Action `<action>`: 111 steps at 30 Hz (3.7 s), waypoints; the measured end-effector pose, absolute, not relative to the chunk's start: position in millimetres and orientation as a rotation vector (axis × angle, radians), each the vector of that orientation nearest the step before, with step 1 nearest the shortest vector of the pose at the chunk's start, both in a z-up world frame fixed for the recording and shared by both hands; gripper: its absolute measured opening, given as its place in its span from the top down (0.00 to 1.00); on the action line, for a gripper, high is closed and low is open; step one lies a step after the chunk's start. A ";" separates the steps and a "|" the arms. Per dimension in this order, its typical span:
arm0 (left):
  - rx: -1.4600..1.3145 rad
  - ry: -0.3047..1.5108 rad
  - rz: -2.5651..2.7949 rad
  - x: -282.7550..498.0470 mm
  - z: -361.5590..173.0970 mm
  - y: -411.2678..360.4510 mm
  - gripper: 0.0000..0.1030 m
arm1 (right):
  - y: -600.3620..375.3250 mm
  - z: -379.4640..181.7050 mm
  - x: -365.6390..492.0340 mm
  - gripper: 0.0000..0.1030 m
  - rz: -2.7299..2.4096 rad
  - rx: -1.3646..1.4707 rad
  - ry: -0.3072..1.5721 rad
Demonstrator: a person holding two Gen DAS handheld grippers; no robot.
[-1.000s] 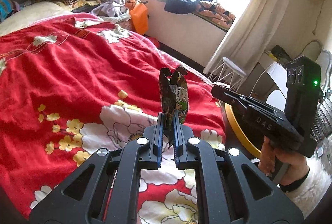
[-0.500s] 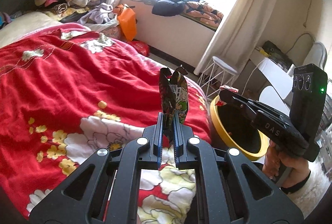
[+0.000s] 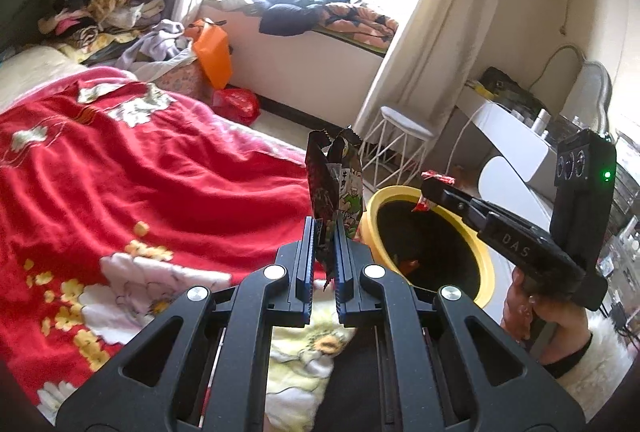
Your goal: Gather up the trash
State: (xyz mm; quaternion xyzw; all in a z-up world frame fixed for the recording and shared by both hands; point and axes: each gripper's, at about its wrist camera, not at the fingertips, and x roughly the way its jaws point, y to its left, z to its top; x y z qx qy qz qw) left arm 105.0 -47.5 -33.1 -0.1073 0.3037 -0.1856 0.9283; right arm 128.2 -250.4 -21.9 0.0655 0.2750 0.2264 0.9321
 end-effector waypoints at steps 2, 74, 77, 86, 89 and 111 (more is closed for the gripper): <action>-0.217 0.617 -0.396 107.2 -30.3 -55.6 0.95 | -259.8 -22.4 128.7 0.99 0.447 0.147 0.561; -0.076 0.742 -0.553 191.0 -57.0 -219.4 0.14 | -398.8 -81.2 87.9 0.23 0.077 0.279 0.813; -0.077 0.723 -0.514 180.8 -50.1 -206.3 0.10 | -394.7 -71.9 84.9 0.17 0.040 0.267 0.791; -0.122 0.674 -0.413 149.7 -27.6 -159.5 0.10 | -369.8 -37.7 62.2 0.06 -0.017 0.203 0.632; -0.132 0.651 -0.384 135.5 -21.4 -142.4 0.10 | -359.3 -28.4 52.9 0.06 -0.023 0.178 0.581; -0.108 0.462 -0.122 42.1 -4.0 -35.5 0.10 | -280.7 -5.8 -18.2 0.06 -0.018 0.019 0.201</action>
